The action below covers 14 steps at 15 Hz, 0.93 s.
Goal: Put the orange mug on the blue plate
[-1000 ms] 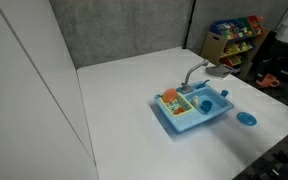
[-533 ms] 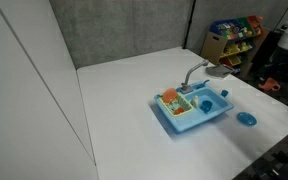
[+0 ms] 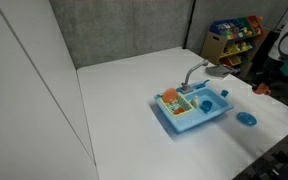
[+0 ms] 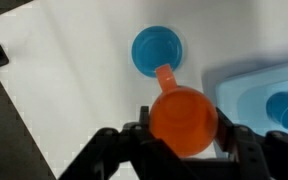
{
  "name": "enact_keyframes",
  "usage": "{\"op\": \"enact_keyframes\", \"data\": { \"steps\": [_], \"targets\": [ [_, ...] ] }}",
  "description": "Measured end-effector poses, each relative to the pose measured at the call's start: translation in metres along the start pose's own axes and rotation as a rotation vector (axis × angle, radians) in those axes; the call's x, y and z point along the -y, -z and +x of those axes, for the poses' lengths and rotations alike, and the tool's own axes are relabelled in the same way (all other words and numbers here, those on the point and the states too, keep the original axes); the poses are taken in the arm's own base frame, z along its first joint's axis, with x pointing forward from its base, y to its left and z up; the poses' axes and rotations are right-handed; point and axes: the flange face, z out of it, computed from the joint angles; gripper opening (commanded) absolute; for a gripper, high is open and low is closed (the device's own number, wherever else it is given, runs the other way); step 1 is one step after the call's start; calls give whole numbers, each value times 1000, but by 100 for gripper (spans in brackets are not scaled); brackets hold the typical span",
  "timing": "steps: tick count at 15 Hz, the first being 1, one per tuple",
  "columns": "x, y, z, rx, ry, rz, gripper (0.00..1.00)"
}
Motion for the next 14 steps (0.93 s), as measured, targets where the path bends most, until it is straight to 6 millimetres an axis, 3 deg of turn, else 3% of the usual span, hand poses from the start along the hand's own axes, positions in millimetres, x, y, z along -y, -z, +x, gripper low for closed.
{"op": "enact_keyframes", "data": {
  "steps": [2, 3, 8, 9, 14],
  "targets": [
    [-3, -10, 5, 3, -13, -1, 36],
    [-4, -15, 8, 6, -21, 1, 61],
    [-3, -20, 8, 14, -20, 0, 61],
    [-3, -20, 8, 14, -20, 0, 36],
    [0, -25, 9, 3, -45, -3, 36]
  ]
}}
